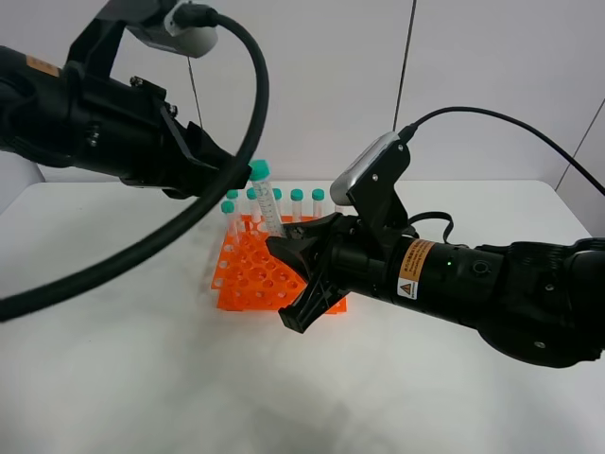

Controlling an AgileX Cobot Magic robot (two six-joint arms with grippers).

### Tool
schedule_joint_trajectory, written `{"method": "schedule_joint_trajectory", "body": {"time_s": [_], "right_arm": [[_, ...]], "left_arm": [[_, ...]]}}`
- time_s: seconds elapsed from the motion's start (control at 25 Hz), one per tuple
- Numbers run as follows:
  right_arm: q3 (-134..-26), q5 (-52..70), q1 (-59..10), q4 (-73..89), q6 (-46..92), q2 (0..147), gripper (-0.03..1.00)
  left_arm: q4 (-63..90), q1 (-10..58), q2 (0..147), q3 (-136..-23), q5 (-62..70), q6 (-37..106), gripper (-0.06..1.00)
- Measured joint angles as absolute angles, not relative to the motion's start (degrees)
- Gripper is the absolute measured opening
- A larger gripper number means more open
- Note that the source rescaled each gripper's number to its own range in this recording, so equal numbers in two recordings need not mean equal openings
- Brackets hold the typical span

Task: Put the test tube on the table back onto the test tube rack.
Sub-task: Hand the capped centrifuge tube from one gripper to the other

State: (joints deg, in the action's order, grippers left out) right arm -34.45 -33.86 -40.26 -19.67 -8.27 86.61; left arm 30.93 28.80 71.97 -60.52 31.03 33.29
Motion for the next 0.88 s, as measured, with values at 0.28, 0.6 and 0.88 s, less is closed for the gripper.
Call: {"method": "schedule_joint_trajectory", "body": {"time_s": [0.28, 0.6, 0.88], "right_arm": [[-34.4, -33.7, -40.3, -19.5, -8.3, 86.6, 0.02], [-34.4, -33.8, -40.3, -19.5, -8.3, 86.6, 0.02], [-34.4, -34.0, -40.3, -19.7, -8.3, 86.6, 0.02]], "left_arm": [[33.2, 28.8, 72.5, -60.5, 29.9, 34.7, 0.6], [34.4, 29.2, 72.6, -60.5, 28.9, 35.1, 0.6], [34.9, 32.2, 76.8, -60.8, 27.1, 35.3, 0.6]]}}
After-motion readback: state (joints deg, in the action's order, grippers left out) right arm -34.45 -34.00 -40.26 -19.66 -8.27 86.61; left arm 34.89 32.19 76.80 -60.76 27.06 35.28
